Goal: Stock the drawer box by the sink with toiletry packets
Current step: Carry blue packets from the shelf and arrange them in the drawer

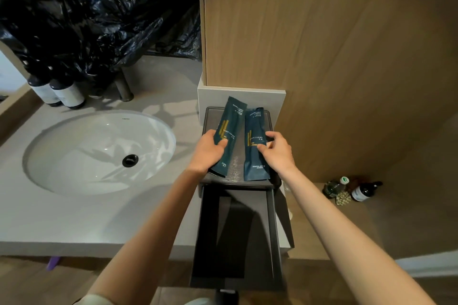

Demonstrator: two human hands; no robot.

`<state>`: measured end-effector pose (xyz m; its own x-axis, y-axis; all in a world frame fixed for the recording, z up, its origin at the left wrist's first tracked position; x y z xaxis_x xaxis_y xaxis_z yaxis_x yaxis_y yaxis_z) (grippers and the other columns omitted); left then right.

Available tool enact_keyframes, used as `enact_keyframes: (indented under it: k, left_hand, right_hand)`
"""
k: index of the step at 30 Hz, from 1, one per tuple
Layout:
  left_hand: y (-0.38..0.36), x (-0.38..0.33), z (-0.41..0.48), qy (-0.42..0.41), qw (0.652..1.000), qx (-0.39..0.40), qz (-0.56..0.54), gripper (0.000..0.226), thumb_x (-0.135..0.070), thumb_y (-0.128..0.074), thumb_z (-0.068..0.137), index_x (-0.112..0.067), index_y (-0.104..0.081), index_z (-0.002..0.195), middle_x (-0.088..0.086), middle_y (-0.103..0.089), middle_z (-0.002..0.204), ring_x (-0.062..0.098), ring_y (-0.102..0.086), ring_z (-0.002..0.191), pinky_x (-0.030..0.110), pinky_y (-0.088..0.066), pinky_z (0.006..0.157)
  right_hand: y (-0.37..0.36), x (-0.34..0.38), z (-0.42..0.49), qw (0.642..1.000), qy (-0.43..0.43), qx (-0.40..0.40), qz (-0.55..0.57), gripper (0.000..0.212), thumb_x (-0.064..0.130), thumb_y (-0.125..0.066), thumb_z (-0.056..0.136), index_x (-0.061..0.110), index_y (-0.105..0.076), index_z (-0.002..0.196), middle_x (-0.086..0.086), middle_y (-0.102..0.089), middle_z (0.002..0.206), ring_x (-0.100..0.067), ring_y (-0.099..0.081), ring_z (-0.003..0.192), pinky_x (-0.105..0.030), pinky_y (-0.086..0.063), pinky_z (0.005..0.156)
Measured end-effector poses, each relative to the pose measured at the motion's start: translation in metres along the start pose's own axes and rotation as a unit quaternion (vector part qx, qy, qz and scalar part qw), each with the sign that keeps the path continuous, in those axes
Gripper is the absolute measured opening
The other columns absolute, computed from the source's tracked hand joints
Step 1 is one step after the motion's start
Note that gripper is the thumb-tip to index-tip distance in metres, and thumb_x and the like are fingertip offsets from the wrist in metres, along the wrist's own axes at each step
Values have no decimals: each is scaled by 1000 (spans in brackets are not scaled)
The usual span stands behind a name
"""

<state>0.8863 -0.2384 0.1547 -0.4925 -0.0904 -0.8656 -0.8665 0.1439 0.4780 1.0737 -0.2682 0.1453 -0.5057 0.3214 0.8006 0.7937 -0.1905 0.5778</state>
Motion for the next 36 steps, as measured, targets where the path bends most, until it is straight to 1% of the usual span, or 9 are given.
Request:
enact_keyframes:
  k: [5, 9, 13, 17, 21, 24, 28, 32, 36]
  left_hand:
    - [26, 10, -41, 25, 982, 3, -189, 18, -15, -56, 93, -10, -59, 110, -1, -64, 90, 11, -61, 79, 18, -47, 63]
    - [44, 25, -82, 29, 966, -6, -256, 18, -15, -57, 93, -10, -61, 110, -1, -68, 90, 4, -65, 72, 11, -50, 57]
    - [53, 48, -116, 38, 964, -19, -263, 23, -14, -57, 93, -5, -60, 114, 7, -69, 97, 11, -65, 77, 15, -53, 62]
    - [59, 69, -139, 45, 962, -38, -265, 18, -11, -56, 93, -8, -60, 110, 1, -68, 90, -2, -66, 65, 11, -50, 57]
    - [63, 88, -158, 69, 962, -36, -261, 23, -16, -58, 93, -10, -61, 115, 4, -69, 97, 10, -66, 79, 14, -54, 60]
    - [64, 95, -168, 90, 958, -35, -269, 21, -18, -58, 92, -12, -60, 112, 4, -69, 97, 12, -66, 80, 20, -55, 63]
    - [66, 96, -177, 93, 957, -33, -273, 19, -18, -58, 92, -13, -59, 111, 5, -69, 98, 15, -66, 82, 25, -53, 68]
    - [67, 91, -183, 88, 956, -22, -279, 16, -18, -57, 93, -16, -61, 108, 4, -70, 99, 18, -67, 86, 31, -55, 77]
    - [69, 91, -186, 90, 955, -16, -281, 19, -20, -58, 93, -16, -60, 111, 4, -70, 101, 20, -68, 90, 33, -55, 79]
  right_hand:
    - [22, -3, -36, 991, -16, 17, 131, 38, 12, -61, 91, 10, -57, 129, -3, -64, 81, -18, -63, 90, -35, -50, 97]
    - [40, 5, -95, 972, -5, 104, 211, 31, 8, -57, 94, 21, -60, 122, 0, -72, 88, -6, -69, 79, -18, -54, 71]
    - [39, -5, -151, 957, -26, 199, 208, 31, 8, -56, 95, 22, -62, 122, -4, -74, 103, -11, -71, 90, -22, -56, 75]
    - [30, -22, -187, 951, -52, 250, 172, 31, 11, -56, 95, 25, -61, 121, -6, -74, 107, -15, -71, 96, -25, -56, 78]
    - [20, -39, -212, 942, -90, 292, 135, 26, 12, -57, 94, 25, -64, 116, -1, -75, 102, -11, -73, 88, -20, -55, 65]
    - [13, -49, -216, 946, -110, 277, 128, 27, 11, -57, 94, 20, -65, 118, -4, -75, 101, -12, -73, 86, -22, -55, 65]
    - [-6, -51, -202, 967, -114, 199, 112, 35, 10, -58, 93, 12, -59, 128, -6, -73, 105, -18, -69, 97, -32, -56, 83]
    - [-37, -41, -190, 965, -139, 161, 151, 34, 3, -53, 95, 11, -56, 128, 2, -65, 87, -4, -61, 77, -13, -50, 55]
    - [-71, -44, -172, 961, -168, 134, 172, 42, 0, -56, 92, 11, -53, 132, -9, -62, 116, -13, -59, 91, -16, -46, 61]
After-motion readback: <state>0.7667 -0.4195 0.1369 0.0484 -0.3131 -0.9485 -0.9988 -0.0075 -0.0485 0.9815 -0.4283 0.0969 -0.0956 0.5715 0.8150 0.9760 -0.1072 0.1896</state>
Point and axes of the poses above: each hand's wrist, its own z-axis towards the middle knuckle, its own y-axis out of the back of the hand, x = y × z, the point moved 5 cm from there along z, towards the middle knuckle
